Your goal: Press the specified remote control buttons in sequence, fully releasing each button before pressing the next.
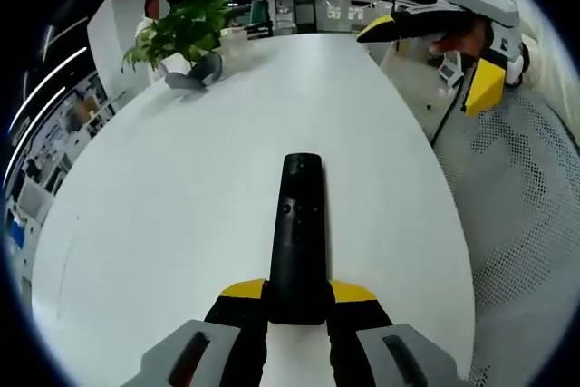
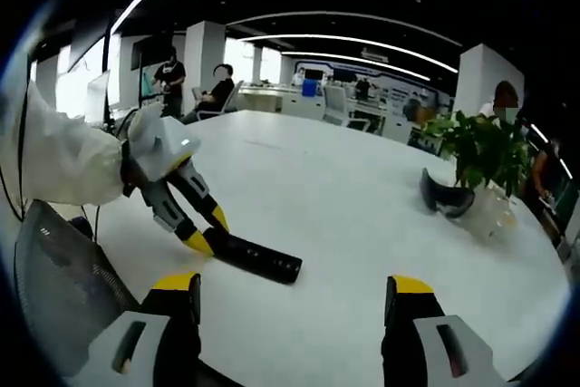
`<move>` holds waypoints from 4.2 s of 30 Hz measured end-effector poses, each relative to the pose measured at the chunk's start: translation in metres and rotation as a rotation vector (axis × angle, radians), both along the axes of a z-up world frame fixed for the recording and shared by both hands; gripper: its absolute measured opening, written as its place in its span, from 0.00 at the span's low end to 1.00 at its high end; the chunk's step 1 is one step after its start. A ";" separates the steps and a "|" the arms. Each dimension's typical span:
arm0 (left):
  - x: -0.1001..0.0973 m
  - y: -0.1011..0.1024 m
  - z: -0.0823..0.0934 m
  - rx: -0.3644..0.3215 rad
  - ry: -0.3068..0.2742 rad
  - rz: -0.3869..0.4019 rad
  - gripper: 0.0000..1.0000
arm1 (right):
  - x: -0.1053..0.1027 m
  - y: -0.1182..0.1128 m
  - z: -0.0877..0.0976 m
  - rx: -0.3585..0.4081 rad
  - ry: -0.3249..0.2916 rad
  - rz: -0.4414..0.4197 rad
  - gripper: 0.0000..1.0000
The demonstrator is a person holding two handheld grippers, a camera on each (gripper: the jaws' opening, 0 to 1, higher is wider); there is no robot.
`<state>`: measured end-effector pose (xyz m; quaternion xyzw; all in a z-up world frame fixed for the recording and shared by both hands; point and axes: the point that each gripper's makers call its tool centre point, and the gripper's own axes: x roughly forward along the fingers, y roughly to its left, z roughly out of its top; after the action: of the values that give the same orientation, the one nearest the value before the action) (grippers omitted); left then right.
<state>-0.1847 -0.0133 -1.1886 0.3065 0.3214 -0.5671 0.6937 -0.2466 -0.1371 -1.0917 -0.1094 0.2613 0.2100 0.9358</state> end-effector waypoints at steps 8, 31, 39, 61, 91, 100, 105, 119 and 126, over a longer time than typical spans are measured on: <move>0.023 0.003 -0.001 0.019 0.001 0.010 0.24 | 0.001 -0.004 0.002 0.008 -0.011 -0.023 0.79; 0.085 0.009 -0.003 0.086 -0.042 -0.016 0.24 | 0.001 -0.006 -0.002 -0.014 0.002 -0.027 0.74; 0.103 0.010 -0.002 0.085 -0.034 0.007 0.24 | 0.001 -0.007 -0.004 -0.024 0.009 -0.030 0.73; 0.159 0.026 -0.003 0.208 -0.100 -0.043 0.24 | 0.003 -0.017 -0.005 -0.035 0.011 -0.078 0.71; 0.214 0.022 0.001 0.294 -0.163 -0.086 0.24 | 0.003 -0.018 -0.007 -0.051 0.013 -0.083 0.69; 0.215 0.023 0.002 0.272 -0.166 -0.063 0.28 | 0.002 -0.016 -0.009 -0.054 0.022 -0.073 0.69; 0.223 0.026 0.005 0.248 -0.213 0.042 0.37 | 0.003 -0.016 -0.006 -0.047 0.012 -0.076 0.69; 0.199 0.044 0.042 0.031 -0.193 0.320 0.77 | 0.005 -0.019 0.008 -0.014 -0.056 -0.095 0.72; 0.168 0.048 0.073 -0.168 -0.168 0.436 0.90 | 0.007 -0.019 0.015 0.001 -0.086 -0.095 0.75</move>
<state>-0.0169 0.0343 -1.1151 0.2170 0.2727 -0.4015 0.8470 -0.2393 -0.1562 -1.0770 -0.1053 0.2258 0.1607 0.9550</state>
